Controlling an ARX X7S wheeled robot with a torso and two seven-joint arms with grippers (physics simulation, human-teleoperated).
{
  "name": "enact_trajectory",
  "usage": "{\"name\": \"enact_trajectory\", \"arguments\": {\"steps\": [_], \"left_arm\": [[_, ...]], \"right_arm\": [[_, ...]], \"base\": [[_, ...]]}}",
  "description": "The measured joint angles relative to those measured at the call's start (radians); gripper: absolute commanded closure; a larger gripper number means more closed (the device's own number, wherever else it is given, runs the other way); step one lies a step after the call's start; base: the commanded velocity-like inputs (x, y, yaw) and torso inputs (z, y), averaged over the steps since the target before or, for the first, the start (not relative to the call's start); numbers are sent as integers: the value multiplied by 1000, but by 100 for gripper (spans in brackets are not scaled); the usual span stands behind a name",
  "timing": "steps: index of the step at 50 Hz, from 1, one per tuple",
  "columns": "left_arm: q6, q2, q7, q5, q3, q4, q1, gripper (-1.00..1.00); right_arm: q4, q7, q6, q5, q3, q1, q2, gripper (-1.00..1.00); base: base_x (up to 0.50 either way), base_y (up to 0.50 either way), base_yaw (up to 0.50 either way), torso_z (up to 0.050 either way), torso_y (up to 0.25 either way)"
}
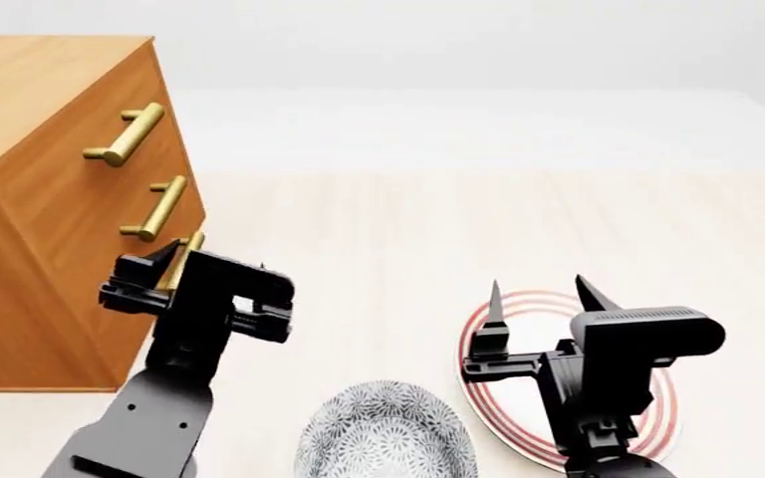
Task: Open the bottom drawer of the cabinet.
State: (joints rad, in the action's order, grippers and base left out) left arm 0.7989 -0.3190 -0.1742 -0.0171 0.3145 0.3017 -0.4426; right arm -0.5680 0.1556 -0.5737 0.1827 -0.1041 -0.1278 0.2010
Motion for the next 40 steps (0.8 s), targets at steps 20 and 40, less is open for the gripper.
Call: {"name": "enact_trajectory", "arguments": {"steps": [20,40], "left_arm": [[-22,-28,-22,-108,150,-273,-105,-100],[-139,14,-83,-178,248,-631,-217,-100]], "right_arm": [[10,11,-2,9,-9,-9,8,-100],[27,20,9,16,-15,-12,14,-100]], "base": [[0,0,0,0,0],[0,0,0,0,0]]}}
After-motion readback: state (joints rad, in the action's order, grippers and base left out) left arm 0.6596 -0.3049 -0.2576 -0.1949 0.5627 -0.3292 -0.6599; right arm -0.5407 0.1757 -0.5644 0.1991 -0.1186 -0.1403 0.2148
